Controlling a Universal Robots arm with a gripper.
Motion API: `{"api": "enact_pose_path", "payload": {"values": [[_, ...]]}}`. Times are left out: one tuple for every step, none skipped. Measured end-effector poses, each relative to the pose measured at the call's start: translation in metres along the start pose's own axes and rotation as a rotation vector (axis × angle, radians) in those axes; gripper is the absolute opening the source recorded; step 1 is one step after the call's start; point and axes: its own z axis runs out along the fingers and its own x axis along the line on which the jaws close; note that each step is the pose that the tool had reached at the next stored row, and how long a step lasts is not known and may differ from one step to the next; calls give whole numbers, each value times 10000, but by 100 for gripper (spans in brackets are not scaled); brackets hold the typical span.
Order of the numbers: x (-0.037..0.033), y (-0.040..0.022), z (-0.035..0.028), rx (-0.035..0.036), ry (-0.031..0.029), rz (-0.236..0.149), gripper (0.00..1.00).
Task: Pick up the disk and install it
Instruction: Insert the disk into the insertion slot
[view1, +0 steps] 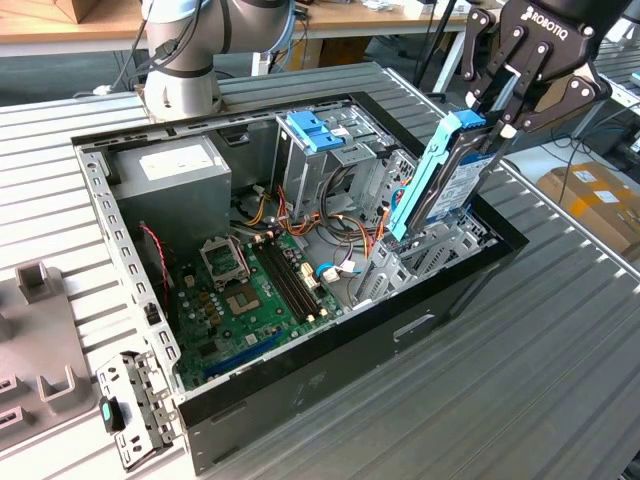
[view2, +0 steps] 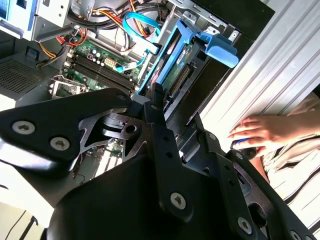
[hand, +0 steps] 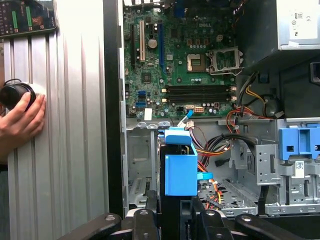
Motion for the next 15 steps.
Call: {"api": "enact_pose_path", "payload": {"values": [[0,0,7,0,-1,0,35],[0,0,12,0,1,0,35],[0,-1,22,0,1,0,35],[0,-1,27,0,2,0,35],[1,-1,28,0,3,-7,35],[1,-1,30,0,2,-35,35],[1,0,33,-2,3,-115,35],[1,-1,33,-2,5,-157,35],[1,0,33,-3,5,-169,35],[1,-1,34,-3,5,-170,35],[1,-1,34,-3,4,-171,35],[1,-1,35,-3,4,-172,35],[1,-1,46,-3,2,-172,35],[1,-1,57,-3,5,-172,35],[1,-1,67,-3,4,-172,35]]}}
